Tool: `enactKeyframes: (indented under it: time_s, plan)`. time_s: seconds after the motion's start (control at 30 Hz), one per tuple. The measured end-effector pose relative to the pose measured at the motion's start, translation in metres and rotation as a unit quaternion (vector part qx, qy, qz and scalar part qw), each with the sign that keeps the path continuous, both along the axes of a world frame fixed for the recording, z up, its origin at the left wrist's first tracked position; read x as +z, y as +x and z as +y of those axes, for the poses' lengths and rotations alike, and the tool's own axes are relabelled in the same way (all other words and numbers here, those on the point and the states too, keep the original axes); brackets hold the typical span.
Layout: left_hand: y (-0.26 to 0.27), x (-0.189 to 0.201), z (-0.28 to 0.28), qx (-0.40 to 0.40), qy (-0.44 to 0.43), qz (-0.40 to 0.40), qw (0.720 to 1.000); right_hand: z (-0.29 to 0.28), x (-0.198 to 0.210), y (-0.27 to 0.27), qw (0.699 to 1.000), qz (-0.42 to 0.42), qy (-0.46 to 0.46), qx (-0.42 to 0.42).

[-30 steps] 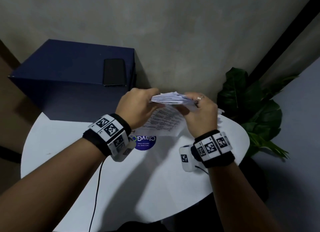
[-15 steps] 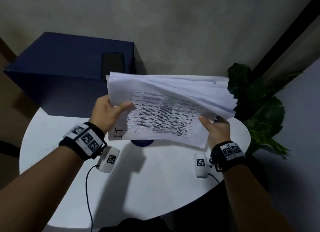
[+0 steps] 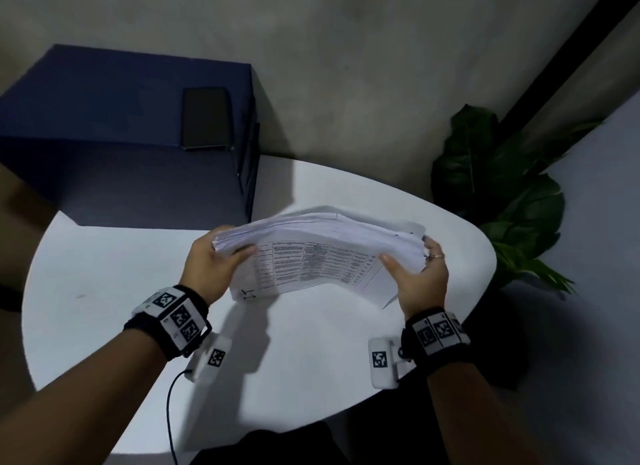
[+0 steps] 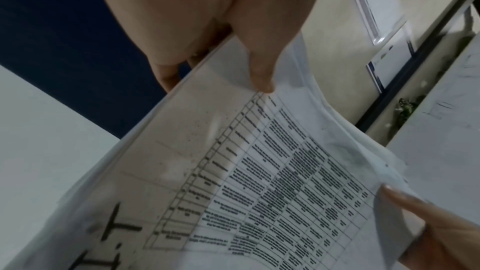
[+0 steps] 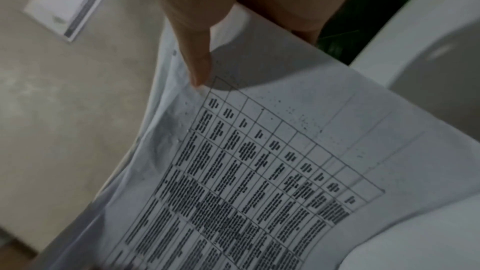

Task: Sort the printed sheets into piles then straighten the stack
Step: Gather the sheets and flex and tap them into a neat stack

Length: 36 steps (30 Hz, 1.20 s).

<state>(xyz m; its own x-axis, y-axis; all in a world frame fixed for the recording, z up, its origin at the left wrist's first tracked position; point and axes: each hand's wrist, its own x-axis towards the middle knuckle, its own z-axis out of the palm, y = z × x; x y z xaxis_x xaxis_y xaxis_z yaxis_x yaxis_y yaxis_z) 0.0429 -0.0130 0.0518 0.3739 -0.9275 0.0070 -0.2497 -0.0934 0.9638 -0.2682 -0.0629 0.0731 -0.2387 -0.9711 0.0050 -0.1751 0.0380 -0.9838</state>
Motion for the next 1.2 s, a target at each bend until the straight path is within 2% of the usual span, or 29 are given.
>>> enactKeyframes:
  time_s: [0.1, 0.27, 0.4, 0.57, 0.77, 0.83, 0.9, 0.97, 1.1, 1.2]
  plan:
    - [-0.001, 0.008, 0.0, 0.012, -0.03, 0.042, 0.999, 0.005, 0.003, 0.007, 0.998, 0.003, -0.063, -0.003]
    - [-0.004, 0.016, -0.009, 0.047, -0.07, 0.039, 0.996, 0.005, 0.01, 0.015, 0.983, 0.095, -0.157, 0.023]
    - [-0.006, 0.017, -0.013, 0.051, -0.067, 0.044, 0.995, -0.002, 0.017, 0.015, 0.986, 0.094, -0.132, 0.035]
    - [-0.005, 0.017, -0.015, 0.061, -0.062, 0.035, 0.996, -0.008, 0.012, 0.012, 0.993, 0.077, -0.064, -0.064]
    - [-0.004, 0.016, -0.017, 0.062, -0.058, 0.032, 0.996, -0.013, 0.013, 0.014, 0.993, 0.087, 0.007, -0.085]
    - [-0.005, 0.017, -0.018, 0.065, -0.058, 0.029, 0.996, -0.013, 0.015, 0.015, 0.993, 0.08, -0.006, -0.089]
    - [-0.005, 0.017, -0.018, 0.065, -0.057, 0.029, 0.996, -0.012, 0.016, 0.016, 0.995, 0.074, -0.052, -0.049]
    - [-0.006, 0.018, -0.02, 0.071, -0.044, 0.035, 0.996, -0.009, 0.013, 0.015, 0.989, 0.117, -0.088, 0.006]
    - [-0.004, 0.022, -0.025, 0.081, -0.031, 0.055, 0.995, -0.006, 0.009, 0.012, 0.976, 0.186, -0.106, 0.026]
    - [-0.005, 0.027, -0.025, 0.044, -0.051, 0.0, 0.998, -0.005, 0.008, 0.011, 0.939, 0.305, -0.125, 0.094]
